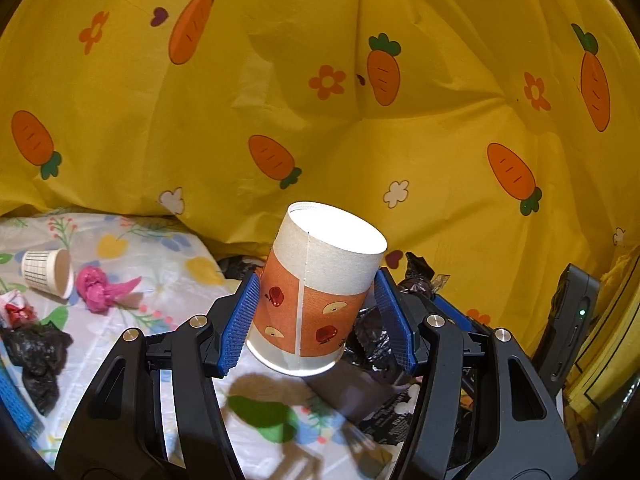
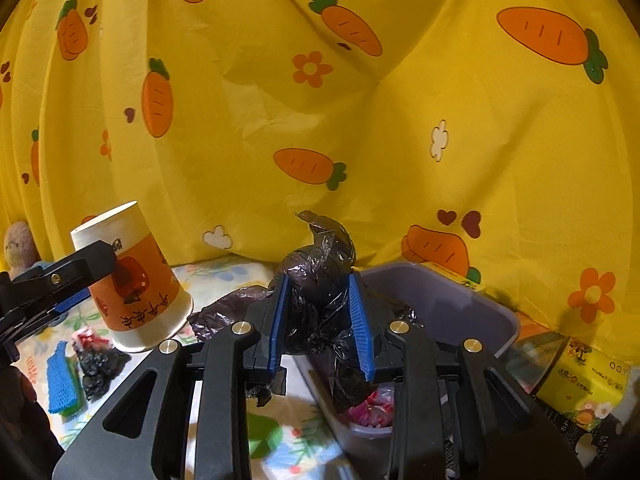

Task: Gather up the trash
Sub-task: 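Open both grippers to drop the cup and black bag into the bin, then move both grippers back toward the blue and green mesh sleeves, then grasp the blue mesh sleeve with the right gripper while the left gripper grasps the green mesh sleeve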

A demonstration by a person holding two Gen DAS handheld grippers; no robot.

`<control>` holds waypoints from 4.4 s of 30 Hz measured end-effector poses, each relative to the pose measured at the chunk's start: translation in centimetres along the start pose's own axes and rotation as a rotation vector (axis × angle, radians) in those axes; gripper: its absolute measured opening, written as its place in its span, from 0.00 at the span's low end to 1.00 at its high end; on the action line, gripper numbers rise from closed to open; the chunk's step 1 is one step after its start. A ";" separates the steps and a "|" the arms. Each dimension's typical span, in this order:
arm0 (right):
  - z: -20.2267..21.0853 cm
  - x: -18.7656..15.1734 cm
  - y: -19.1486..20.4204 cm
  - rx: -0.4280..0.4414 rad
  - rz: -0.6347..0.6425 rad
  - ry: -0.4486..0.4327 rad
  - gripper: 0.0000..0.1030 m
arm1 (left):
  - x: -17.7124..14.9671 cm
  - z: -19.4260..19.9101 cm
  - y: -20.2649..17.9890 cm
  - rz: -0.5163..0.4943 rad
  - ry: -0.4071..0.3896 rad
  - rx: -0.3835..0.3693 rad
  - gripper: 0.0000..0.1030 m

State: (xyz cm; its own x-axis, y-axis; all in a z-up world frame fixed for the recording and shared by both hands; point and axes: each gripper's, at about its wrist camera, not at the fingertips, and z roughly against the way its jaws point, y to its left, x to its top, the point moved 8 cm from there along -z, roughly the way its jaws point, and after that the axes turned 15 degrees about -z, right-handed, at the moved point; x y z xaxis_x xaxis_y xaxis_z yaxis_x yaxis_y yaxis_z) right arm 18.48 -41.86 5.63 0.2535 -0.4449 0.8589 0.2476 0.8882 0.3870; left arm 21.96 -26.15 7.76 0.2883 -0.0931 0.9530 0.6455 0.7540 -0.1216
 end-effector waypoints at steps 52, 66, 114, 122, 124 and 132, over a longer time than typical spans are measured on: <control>-3.3 -1.9 -9.0 -0.266 -0.013 0.043 0.68 | -3.9 -10.9 -2.1 0.092 0.095 -0.079 0.90; -0.7 -2.7 -5.3 -0.178 -0.025 -0.004 0.78 | -6.8 -0.2 6.6 0.053 0.109 0.318 0.93; -1.7 -31.1 31.5 0.468 0.468 0.678 0.25 | -19.6 28.5 27.5 0.353 0.158 0.907 0.93; -0.9 -30.3 31.8 0.496 0.493 0.631 0.08 | -19.6 28.2 27.2 0.344 0.158 0.888 0.93; -0.5 -29.1 31.7 0.509 0.472 0.602 0.08 | -19.4 27.8 27.1 0.336 0.161 0.876 0.93; 1.0 -23.4 30.2 0.519 0.384 0.453 0.08 | -18.8 23.7 25.5 0.322 0.201 0.747 0.93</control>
State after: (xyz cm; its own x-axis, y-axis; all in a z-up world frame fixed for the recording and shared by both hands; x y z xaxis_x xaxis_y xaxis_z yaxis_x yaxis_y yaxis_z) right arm 19.09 -4.53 -2.48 0.6171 0.0000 0.7869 -0.3743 0.8796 0.2936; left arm 16.19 10.24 -6.71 0.5447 0.1393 0.8270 -0.1076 0.9896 -0.0959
